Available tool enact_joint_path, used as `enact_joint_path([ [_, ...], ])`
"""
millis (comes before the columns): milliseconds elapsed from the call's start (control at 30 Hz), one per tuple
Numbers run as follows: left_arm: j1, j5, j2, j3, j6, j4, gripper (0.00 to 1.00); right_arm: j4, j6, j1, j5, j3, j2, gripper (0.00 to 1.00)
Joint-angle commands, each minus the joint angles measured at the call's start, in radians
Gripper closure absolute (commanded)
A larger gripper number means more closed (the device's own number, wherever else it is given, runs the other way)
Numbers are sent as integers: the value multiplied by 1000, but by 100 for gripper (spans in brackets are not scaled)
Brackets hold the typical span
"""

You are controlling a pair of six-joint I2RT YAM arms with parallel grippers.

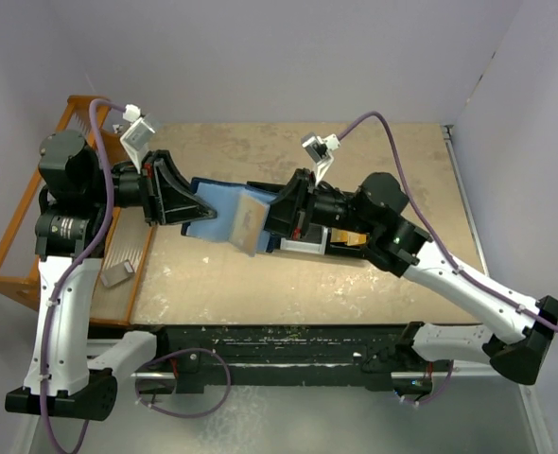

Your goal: Take the credit cards out of the card holder

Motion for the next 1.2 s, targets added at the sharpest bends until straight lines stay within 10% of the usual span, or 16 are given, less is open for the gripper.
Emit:
enact_joint_path([
  [0, -1, -74, 12, 70, 283, -247, 75, -278, -155, 34, 266, 152, 11, 100],
  [300, -1, -154, -20, 82, 475, -351, 38, -627, -275, 108, 604, 361, 58, 100],
  [667, -1, -328, -52, -8, 694, -415, 31, -1062, -319, 334, 1112, 775, 363, 100],
  [1167, -1, -247, -42, -12, 835, -583, 38, -935, -323, 344, 1073, 670, 286, 100],
])
